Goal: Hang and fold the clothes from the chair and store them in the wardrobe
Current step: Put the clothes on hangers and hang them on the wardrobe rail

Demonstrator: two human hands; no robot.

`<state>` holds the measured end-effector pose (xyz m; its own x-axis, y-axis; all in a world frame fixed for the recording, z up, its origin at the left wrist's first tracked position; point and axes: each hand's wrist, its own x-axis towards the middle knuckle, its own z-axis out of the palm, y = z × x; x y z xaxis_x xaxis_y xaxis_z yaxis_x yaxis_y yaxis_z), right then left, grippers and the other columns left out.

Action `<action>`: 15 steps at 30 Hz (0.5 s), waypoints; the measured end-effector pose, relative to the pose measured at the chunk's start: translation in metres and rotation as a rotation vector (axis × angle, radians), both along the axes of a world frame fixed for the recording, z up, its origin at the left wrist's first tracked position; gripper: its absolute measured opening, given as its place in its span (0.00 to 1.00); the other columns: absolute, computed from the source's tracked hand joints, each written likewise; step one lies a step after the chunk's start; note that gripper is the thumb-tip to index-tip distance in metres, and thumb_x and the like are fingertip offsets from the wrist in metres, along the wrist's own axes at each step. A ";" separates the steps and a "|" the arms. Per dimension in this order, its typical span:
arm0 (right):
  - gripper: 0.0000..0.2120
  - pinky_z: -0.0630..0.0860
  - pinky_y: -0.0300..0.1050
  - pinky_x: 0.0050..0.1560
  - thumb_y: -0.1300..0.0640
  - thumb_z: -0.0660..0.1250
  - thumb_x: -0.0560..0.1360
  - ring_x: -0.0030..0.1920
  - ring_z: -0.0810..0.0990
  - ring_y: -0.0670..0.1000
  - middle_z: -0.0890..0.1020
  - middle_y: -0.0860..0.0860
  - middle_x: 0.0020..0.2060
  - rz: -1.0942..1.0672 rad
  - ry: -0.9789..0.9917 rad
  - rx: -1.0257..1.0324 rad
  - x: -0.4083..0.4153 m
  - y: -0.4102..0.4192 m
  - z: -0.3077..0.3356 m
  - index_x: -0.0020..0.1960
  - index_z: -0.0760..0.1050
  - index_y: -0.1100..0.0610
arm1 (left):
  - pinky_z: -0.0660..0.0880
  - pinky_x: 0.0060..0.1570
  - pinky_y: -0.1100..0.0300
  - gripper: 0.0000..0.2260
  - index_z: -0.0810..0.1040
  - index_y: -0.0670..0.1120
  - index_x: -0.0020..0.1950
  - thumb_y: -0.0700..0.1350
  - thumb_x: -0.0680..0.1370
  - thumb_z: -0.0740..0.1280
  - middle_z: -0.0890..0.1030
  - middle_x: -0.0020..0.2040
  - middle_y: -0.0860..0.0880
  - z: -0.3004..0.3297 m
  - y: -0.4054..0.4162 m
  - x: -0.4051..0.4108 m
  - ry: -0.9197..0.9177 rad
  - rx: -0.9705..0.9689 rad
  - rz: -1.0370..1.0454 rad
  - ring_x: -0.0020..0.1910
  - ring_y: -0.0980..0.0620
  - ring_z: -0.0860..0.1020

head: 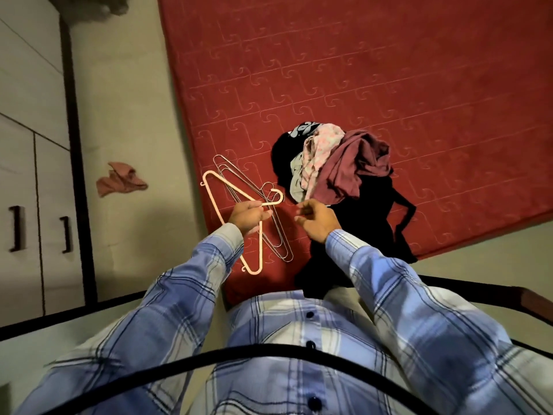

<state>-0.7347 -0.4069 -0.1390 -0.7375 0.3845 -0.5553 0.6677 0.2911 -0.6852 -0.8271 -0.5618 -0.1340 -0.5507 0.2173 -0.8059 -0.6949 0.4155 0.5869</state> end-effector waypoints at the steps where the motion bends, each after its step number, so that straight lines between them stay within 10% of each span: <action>1: 0.11 0.75 0.40 0.58 0.64 0.70 0.75 0.46 0.79 0.47 0.84 0.55 0.49 -0.029 0.010 0.014 0.003 0.008 0.003 0.57 0.76 0.61 | 0.76 0.48 0.59 0.20 0.71 0.40 0.69 0.37 0.78 0.69 0.77 0.66 0.45 0.002 0.009 0.000 0.002 0.008 -0.014 0.49 0.57 0.78; 5: 0.10 0.71 0.32 0.52 0.65 0.69 0.74 0.46 0.79 0.47 0.84 0.54 0.47 -0.104 0.031 0.047 0.013 0.048 0.006 0.56 0.78 0.62 | 0.71 0.65 0.52 0.18 0.73 0.43 0.67 0.37 0.78 0.68 0.78 0.65 0.48 0.011 0.052 -0.001 -0.009 0.032 -0.085 0.64 0.53 0.75; 9: 0.09 0.74 0.36 0.55 0.66 0.69 0.74 0.47 0.81 0.50 0.84 0.56 0.50 -0.197 0.045 0.049 0.018 0.093 0.002 0.54 0.79 0.61 | 0.71 0.63 0.53 0.17 0.74 0.42 0.67 0.36 0.78 0.67 0.77 0.66 0.46 0.015 0.100 0.002 0.008 0.039 -0.148 0.65 0.51 0.75; 13: 0.08 0.69 0.29 0.50 0.66 0.68 0.74 0.45 0.79 0.48 0.85 0.57 0.49 -0.206 0.048 0.073 0.021 0.141 0.000 0.53 0.80 0.62 | 0.76 0.40 0.65 0.15 0.76 0.37 0.64 0.33 0.77 0.67 0.78 0.64 0.36 0.016 0.152 0.007 0.106 0.020 -0.218 0.45 0.55 0.81; 15: 0.09 0.67 0.27 0.48 0.66 0.67 0.74 0.45 0.79 0.47 0.84 0.56 0.49 -0.204 0.048 0.071 0.019 0.160 0.000 0.53 0.80 0.63 | 0.79 0.51 0.56 0.13 0.79 0.37 0.60 0.32 0.75 0.69 0.81 0.58 0.36 0.017 0.173 0.008 0.137 -0.014 -0.241 0.50 0.47 0.82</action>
<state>-0.7157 -0.2464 -0.1392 -0.6653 0.5651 -0.4879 0.6850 0.2020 -0.7000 -0.8191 -0.3885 -0.1169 -0.5888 0.3448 -0.7310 -0.4892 0.5680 0.6619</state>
